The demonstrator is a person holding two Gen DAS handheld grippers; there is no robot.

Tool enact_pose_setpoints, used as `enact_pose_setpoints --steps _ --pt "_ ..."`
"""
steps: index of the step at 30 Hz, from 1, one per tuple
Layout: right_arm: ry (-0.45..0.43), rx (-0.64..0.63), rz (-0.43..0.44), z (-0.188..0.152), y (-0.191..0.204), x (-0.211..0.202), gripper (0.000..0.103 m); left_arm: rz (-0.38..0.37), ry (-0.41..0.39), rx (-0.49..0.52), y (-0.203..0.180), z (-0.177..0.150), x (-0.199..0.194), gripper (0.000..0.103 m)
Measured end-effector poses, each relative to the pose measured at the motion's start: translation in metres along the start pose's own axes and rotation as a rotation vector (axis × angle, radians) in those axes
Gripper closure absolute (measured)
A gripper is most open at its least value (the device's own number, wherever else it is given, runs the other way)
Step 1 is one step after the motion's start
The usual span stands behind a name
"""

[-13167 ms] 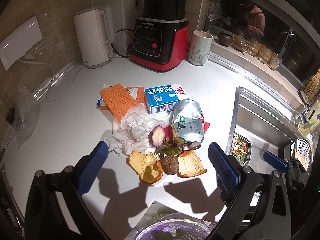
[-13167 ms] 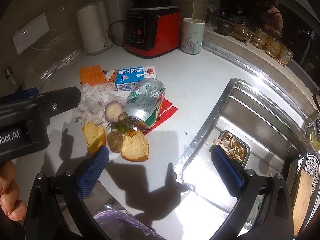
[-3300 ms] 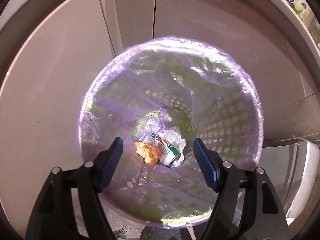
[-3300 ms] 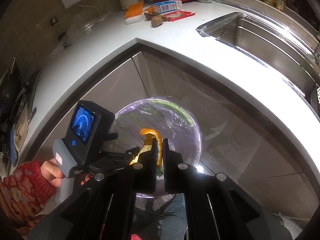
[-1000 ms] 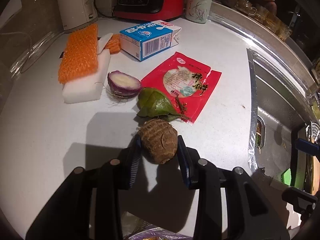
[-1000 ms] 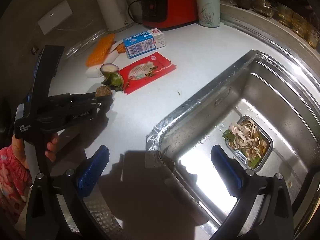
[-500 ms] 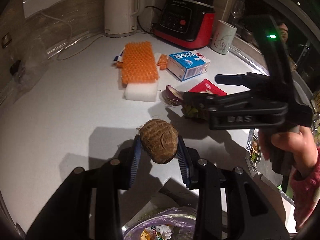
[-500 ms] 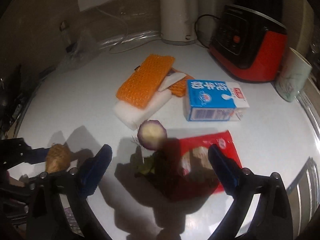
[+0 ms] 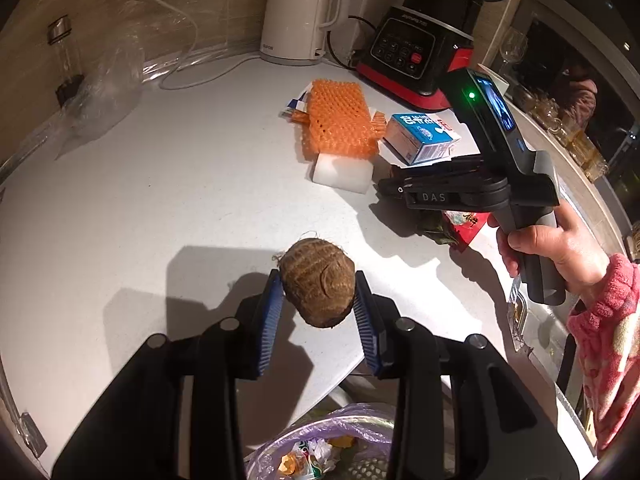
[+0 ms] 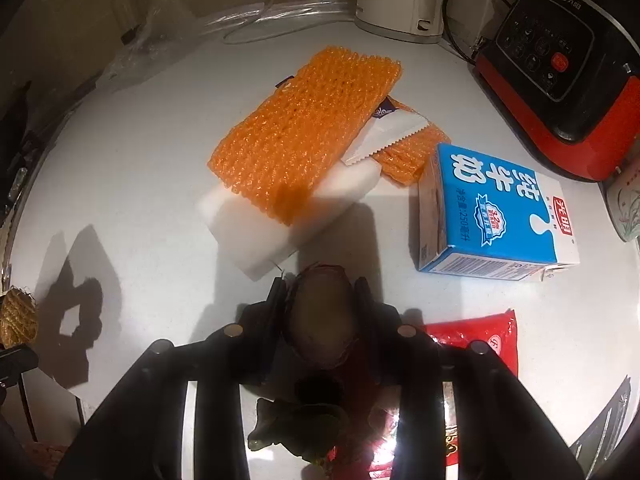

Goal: Collect trash
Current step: 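Grasp the brown taro with the left tool while the right tool grasps the purple onion half, then carry taro and onion over the bin and open both tools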

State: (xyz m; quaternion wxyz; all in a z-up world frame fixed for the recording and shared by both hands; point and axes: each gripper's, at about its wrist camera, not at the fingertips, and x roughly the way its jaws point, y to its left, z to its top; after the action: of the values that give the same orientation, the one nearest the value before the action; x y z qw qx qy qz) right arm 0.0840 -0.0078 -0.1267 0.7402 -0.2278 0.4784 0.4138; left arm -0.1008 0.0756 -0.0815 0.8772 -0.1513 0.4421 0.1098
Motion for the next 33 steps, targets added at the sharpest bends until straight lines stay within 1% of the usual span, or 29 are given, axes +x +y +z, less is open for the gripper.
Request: enact_pose_setpoints --steps 2,3,4,6,12,15,17,20,22,25,28,31,33 --pt "-0.017 0.015 0.011 0.002 0.002 -0.004 0.07 -0.003 -0.002 0.0 0.002 -0.001 -0.003 0.068" --pt "-0.028 0.024 0.017 0.002 0.002 -0.009 0.077 -0.006 -0.004 0.005 0.002 -0.001 -0.005 0.068" --pt "-0.04 0.032 0.017 0.003 0.002 -0.013 0.081 -0.009 -0.008 0.01 0.003 -0.002 -0.007 0.068" --pt "-0.063 0.045 0.032 0.001 0.003 -0.025 0.082 -0.015 -0.016 0.02 0.001 -0.003 -0.013 0.068" --pt "-0.112 0.058 -0.001 -0.009 0.014 -0.052 0.083 -0.039 -0.029 0.048 -0.004 -0.007 -0.026 0.068" --pt "-0.156 0.069 0.001 -0.024 0.029 -0.08 0.083 -0.061 -0.029 0.062 -0.006 -0.011 -0.035 0.068" --pt "-0.189 0.077 0.005 -0.044 0.044 -0.104 0.083 -0.077 -0.038 0.083 -0.008 -0.018 -0.045 0.068" --pt "-0.206 0.103 0.022 -0.085 0.073 -0.13 0.083 -0.113 -0.042 0.123 -0.011 -0.033 -0.061 0.068" --pt "-0.199 0.137 0.03 -0.117 0.094 -0.14 0.083 -0.129 -0.038 0.149 -0.011 -0.046 -0.07 0.068" --pt "-0.166 0.211 0.043 -0.168 0.125 -0.144 0.083 -0.153 -0.017 0.187 -0.009 -0.072 -0.084 0.068" --pt "-0.111 0.301 0.053 -0.216 0.153 -0.129 0.083 -0.183 0.016 0.221 -0.005 -0.101 -0.093 0.068" --pt "-0.041 0.363 0.027 -0.256 0.181 -0.099 0.083 -0.214 0.059 0.254 -0.002 -0.129 -0.097 0.068" --pt "0.002 0.388 0.01 -0.275 0.196 -0.074 0.083 -0.231 0.088 0.275 0.001 -0.146 -0.099 0.068"
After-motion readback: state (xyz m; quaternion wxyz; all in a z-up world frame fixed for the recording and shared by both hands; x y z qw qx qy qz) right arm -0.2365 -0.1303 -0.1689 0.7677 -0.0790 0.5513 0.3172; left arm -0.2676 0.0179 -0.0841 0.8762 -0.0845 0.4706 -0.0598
